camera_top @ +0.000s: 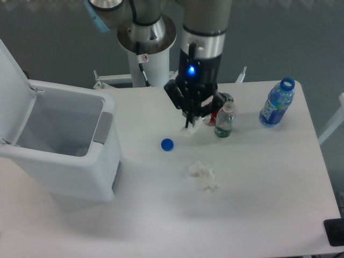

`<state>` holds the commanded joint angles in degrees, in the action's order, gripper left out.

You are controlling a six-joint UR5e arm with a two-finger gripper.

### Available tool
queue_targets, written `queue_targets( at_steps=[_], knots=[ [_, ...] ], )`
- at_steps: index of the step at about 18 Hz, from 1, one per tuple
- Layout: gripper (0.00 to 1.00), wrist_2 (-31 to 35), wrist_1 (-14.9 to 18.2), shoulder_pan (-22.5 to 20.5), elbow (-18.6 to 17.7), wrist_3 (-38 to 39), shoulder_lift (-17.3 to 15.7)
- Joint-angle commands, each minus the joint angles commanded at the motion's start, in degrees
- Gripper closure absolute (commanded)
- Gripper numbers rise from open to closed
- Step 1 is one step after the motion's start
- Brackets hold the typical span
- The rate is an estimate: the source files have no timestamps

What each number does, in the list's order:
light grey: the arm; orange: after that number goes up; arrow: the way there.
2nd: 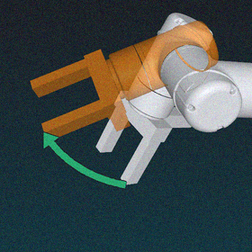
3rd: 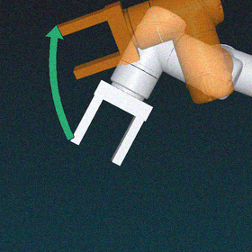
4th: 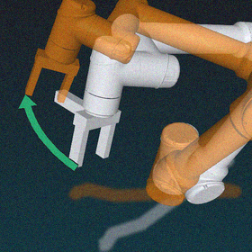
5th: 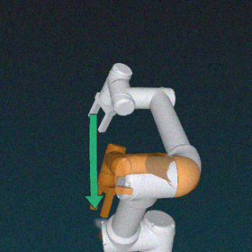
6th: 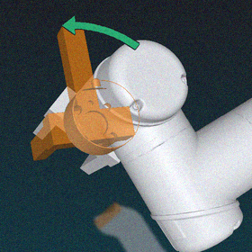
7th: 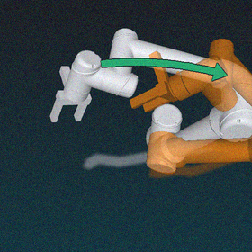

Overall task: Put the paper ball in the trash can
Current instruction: 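Lift the held paper and carry it over the white trash bin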

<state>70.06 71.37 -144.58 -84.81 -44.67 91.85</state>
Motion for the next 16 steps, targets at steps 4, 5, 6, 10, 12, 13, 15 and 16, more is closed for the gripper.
queue_targets(
  at_steps=[4, 5, 6, 10, 12, 13, 15, 16],
  knots=[
    [1.00, -4.04, -0.79, 1.57, -0.96, 5.55, -2.64],
    [1.00, -4.57, -0.79, 2.63, -1.40, 6.43, -3.25],
    [1.00, -4.67, -0.88, 4.03, -2.02, 6.87, -3.78],
    [1.00, -6.07, -0.88, 8.96, -2.29, 8.36, -3.88],
    [1.00, -6.08, -0.88, 11.68, -2.46, 9.60, -3.53],
    [1.00, -6.07, -0.88, 13.08, -2.72, 9.69, -3.44],
    [1.00, -6.16, -0.79, 14.58, -3.34, 9.69, -3.44],
    [1.00, -6.08, -0.88, 15.90, -4.12, 9.69, -3.61]
  ],
)
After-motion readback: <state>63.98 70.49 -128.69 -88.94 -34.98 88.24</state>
